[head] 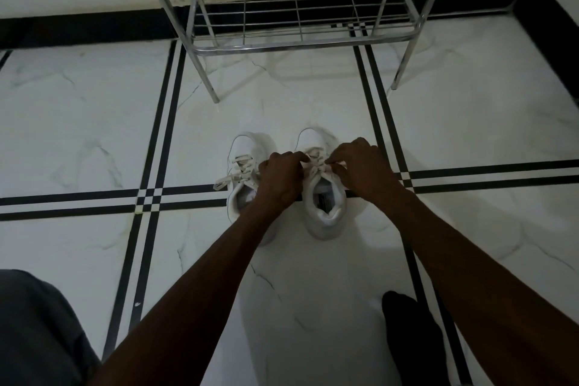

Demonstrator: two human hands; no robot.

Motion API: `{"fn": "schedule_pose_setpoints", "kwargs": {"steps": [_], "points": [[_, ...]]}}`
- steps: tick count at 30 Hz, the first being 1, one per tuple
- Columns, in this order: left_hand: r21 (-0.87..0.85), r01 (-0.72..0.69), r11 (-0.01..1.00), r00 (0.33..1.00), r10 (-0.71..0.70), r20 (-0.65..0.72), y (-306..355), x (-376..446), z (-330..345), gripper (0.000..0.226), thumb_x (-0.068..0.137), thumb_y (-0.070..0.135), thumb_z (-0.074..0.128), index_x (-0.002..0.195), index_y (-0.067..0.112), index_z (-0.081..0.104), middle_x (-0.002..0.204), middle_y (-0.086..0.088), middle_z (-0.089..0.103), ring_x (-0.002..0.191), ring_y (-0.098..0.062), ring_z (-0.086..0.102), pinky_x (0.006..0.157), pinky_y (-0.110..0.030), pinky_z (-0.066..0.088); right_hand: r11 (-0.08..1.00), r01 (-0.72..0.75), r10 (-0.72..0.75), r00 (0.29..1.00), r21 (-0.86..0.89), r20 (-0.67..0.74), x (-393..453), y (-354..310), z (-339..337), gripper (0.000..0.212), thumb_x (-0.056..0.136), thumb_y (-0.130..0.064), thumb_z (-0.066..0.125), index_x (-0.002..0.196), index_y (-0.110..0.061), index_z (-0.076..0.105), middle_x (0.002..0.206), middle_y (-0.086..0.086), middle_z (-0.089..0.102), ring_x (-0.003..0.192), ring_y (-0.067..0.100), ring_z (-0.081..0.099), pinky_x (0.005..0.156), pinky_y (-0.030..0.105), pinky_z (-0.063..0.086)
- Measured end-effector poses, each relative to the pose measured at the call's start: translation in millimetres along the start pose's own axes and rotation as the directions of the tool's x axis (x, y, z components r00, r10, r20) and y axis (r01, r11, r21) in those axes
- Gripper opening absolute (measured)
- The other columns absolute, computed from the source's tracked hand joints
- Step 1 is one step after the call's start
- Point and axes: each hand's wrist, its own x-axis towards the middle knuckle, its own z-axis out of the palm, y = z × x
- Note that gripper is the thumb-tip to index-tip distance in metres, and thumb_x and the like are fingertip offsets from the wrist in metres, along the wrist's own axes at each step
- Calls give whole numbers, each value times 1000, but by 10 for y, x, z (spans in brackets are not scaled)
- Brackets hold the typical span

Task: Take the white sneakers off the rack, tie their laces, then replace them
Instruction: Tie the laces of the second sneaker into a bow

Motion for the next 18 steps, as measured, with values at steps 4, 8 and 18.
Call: {"fn": "schedule_pose_setpoints", "kwargs": {"steps": [4,8,18], "points": [[-31,29,999,1000,-29,7,-4,-7,18,28,88,13,63,114,21,70,106,1,76,112,-31,61,96,-52,48,965,-117,88,988,237,128,-1,169,-11,20,93,-28,62,104,-20,77,99,6,77,84,20,67,78,36,54],[-69,49,996,999,-50,-10,4,-29,38,12,91,20,62,101,19,67,104,-2,73,106,-31,62,87,-49,52,920,-174,64,950,350,305,14,237,-118,24,97,-21,57,114,-17,73,106,7,75,93,18,66,88,40,54],[-94,69,993,997,-70,-12,64,-93,119,11,94,17,51,105,16,54,97,-9,70,93,-35,65,91,-52,50,926,-127,82,987,356,137,-66,207,38,21,88,-11,69,108,-11,76,101,12,76,83,12,62,69,14,45]]}}
